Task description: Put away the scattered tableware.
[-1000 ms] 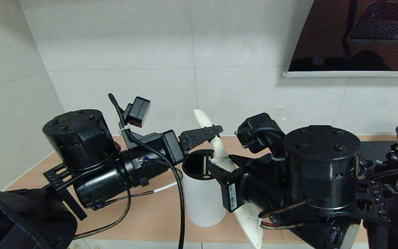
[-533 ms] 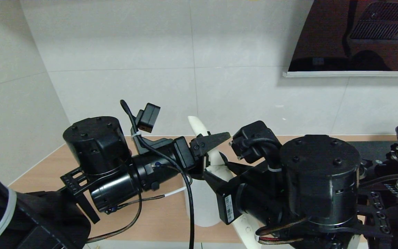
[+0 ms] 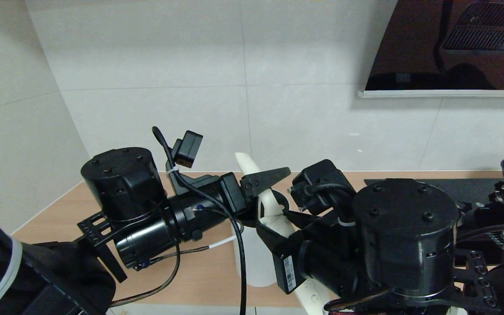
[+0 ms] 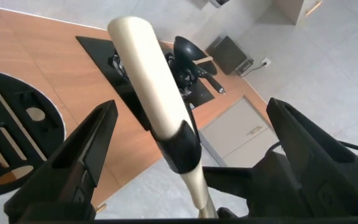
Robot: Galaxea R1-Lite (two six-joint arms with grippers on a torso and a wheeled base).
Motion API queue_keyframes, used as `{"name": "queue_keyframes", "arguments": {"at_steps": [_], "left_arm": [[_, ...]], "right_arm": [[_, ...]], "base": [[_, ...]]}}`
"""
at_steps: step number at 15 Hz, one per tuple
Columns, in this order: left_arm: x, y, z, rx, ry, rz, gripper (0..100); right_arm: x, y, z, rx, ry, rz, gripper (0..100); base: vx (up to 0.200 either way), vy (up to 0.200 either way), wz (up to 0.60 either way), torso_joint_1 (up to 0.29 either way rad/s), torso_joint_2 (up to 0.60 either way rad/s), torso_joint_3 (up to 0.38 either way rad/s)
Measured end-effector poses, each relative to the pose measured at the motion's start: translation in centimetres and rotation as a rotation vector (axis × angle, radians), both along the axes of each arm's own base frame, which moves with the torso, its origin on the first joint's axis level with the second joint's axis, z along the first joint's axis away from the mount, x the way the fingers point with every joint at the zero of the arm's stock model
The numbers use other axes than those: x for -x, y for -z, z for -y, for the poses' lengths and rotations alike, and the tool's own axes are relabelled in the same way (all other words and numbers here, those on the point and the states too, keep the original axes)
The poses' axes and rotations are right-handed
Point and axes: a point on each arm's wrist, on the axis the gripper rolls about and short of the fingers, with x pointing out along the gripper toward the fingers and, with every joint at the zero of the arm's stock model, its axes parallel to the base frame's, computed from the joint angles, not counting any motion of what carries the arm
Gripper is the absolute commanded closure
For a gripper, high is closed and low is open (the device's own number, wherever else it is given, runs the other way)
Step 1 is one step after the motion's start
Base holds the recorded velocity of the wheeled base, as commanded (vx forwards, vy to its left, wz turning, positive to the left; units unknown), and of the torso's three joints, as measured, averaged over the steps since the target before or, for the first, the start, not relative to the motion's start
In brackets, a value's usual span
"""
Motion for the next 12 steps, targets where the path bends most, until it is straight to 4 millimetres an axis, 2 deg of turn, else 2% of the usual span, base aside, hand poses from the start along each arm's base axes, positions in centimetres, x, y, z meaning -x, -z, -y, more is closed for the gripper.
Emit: {"name": "queue_keyframes", "arguments": {"at_steps": [8, 12], "left_arm": [[-0.17, 0.42, 0.09, -0.025, -0.004, 0.013, 100], [-0.15, -0.13, 0.06, 0.023, -0.026, 0.073, 100]], "right_arm": [[0.09, 0.16, 0.05, 0.007, 0.002, -0.003, 100], [0.03, 0.02, 0.08, -0.009, 0.004, 0.006, 100]], "base": [[0.0, 0.0, 0.0, 0.0, 0.0, 0.0], [0.0, 0.0, 0.0, 0.0, 0.0, 0.0]]}}
